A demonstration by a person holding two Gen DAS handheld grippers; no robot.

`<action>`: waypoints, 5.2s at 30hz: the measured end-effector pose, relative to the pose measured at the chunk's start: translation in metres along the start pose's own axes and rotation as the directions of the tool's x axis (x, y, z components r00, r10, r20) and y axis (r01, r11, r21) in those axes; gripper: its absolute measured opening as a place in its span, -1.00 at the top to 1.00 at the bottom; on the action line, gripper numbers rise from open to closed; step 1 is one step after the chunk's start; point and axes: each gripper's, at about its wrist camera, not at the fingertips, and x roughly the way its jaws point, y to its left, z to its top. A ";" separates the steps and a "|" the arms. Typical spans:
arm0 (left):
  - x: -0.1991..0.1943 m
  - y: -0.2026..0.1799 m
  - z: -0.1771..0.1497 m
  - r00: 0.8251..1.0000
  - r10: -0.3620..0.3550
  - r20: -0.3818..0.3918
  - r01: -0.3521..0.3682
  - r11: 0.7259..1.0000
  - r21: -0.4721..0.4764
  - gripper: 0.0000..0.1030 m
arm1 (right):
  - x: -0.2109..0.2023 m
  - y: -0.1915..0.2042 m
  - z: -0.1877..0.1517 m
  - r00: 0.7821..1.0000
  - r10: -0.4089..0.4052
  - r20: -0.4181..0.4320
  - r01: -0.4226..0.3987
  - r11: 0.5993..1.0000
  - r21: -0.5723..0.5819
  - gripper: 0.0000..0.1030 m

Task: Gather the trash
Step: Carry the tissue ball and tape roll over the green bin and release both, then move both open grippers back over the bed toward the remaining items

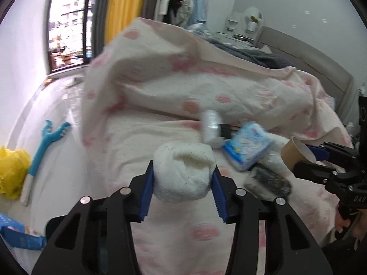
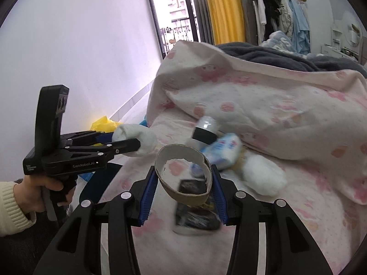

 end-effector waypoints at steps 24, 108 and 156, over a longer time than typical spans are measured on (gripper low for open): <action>-0.023 0.135 -0.060 0.955 0.212 -0.206 -0.233 0.969 -0.085 0.05 | 0.097 0.149 0.043 0.988 0.107 -0.111 -0.118 0.988 -0.102 0.09; -0.178 0.182 -0.030 0.939 0.286 0.192 -0.268 0.957 -0.113 -0.73 | 0.236 0.251 0.002 0.907 0.130 -0.400 -0.171 0.983 -0.068 -0.53; -0.046 0.020 -0.001 0.998 0.022 0.051 -0.023 1.000 0.017 -0.81 | 0.078 0.039 0.029 0.923 -0.370 -0.105 0.336 0.908 -0.249 -0.90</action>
